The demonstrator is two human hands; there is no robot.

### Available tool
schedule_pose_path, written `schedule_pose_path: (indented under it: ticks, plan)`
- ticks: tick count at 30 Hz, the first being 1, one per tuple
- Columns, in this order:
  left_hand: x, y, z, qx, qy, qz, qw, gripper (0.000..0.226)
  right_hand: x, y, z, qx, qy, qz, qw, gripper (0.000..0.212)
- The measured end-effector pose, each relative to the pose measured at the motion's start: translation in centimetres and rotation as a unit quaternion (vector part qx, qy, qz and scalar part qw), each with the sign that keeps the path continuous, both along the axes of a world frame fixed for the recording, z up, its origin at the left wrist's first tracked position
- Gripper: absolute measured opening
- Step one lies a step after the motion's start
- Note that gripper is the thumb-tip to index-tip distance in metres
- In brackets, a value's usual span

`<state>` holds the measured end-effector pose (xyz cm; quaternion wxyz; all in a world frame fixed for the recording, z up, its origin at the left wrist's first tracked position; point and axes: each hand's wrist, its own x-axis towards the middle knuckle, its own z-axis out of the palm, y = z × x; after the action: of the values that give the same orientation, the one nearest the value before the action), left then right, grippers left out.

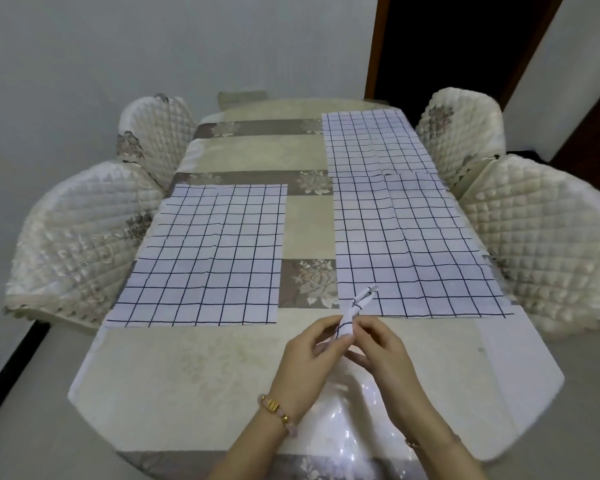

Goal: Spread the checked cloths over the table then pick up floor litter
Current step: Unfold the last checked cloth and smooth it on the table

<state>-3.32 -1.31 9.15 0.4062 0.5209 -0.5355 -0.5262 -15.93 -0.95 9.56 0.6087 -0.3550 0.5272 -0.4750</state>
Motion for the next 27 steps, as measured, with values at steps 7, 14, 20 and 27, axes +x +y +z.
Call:
schedule_pose_path:
  ticks: [7,14,20,27]
  plan:
    - [0.8,0.8,1.2,-0.035,-0.015,-0.031,0.999,0.021,0.5,0.1,1.3,-0.008,0.002,0.004,1.0,0.013]
    - [3.8,-0.8,0.8,0.001,0.02,0.14,0.99,0.029,-0.5,-0.7,1.4,-0.03,0.03,0.012,0.999,0.03]
    - [10.2,-2.8,3.2,-0.098,-0.082,0.199,0.972,0.04,-4.0,-1.5,1.0,-0.007,0.094,-0.044,0.995,0.005]
    - [11.6,-4.2,-2.1,-0.029,-0.175,0.152,0.972,0.039,-3.3,-3.2,-4.3,0.013,0.249,-0.013,0.968,0.008]
